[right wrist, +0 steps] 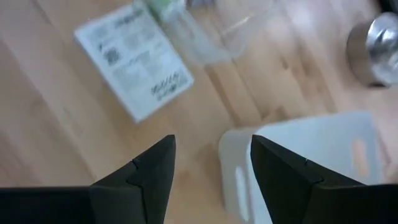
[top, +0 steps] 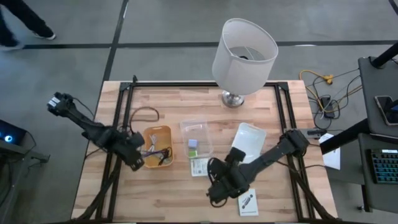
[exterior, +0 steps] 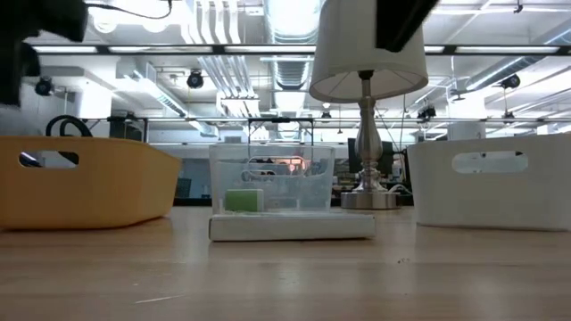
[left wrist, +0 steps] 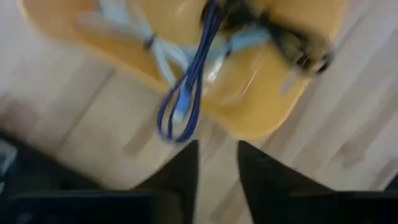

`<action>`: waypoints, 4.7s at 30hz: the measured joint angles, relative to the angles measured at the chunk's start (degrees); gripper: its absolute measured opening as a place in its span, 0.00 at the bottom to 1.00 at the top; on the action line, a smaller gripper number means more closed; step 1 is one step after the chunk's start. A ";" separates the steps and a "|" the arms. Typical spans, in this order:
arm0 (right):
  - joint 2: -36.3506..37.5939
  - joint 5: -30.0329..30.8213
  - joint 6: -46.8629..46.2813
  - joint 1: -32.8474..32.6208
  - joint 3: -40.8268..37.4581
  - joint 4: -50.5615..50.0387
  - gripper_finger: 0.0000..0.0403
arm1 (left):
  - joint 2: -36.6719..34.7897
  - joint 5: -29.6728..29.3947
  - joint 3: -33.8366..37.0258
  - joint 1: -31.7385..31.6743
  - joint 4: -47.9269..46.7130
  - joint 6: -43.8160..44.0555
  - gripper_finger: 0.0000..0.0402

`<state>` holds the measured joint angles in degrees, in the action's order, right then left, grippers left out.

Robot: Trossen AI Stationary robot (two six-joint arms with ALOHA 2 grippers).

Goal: Pick and place items into bin
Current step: Put the violet charger cable into the yellow bin, then put the bottom card reader box into the white bin

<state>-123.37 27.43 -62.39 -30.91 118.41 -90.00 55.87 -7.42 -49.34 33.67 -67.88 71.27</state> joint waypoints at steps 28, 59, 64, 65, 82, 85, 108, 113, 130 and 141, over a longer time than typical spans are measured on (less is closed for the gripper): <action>-0.02 2.33 -4.05 -0.15 -5.60 0.58 0.22 | 0.73 -12.69 18.01 3.42 11.95 25.33 0.00; 0.90 2.57 -8.05 1.20 -5.27 0.42 0.17 | 0.85 -3.75 17.52 -5.25 14.50 7.47 0.00; 0.90 2.57 -8.16 1.20 -5.27 0.45 0.17 | 1.60 -9.47 14.84 -5.29 14.57 6.93 0.00; 0.90 2.58 -8.17 1.20 -5.27 0.45 0.17 | 1.29 -11.15 14.12 -5.29 14.78 6.44 0.00; 0.92 2.95 -8.65 1.55 -5.31 0.59 0.16 | 3.77 -22.71 13.63 -12.60 22.65 -3.96 0.00; 0.92 3.44 -8.73 1.88 -5.34 0.69 0.16 | 7.70 -21.16 13.63 -16.16 28.75 -9.73 0.00; 1.07 3.98 -9.44 1.69 -5.40 0.54 0.16 | 12.14 8.62 4.95 -20.24 35.47 -28.18 0.00; 1.07 4.03 -9.05 1.68 -5.40 0.42 0.16 | 7.50 6.57 4.98 -19.37 35.72 -28.44 0.00; 4.15 -17.61 -14.51 -13.75 -6.05 1.55 0.27 | 2.68 4.29 5.01 -16.68 53.59 -29.23 0.26; 4.15 -21.45 -66.53 -26.29 -11.21 1.85 0.16 | 24.21 10.80 -6.69 -16.42 66.44 -39.51 0.13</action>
<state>-119.22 5.98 -128.92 -57.20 107.21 -88.15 80.08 3.39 -56.03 17.26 -1.44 31.75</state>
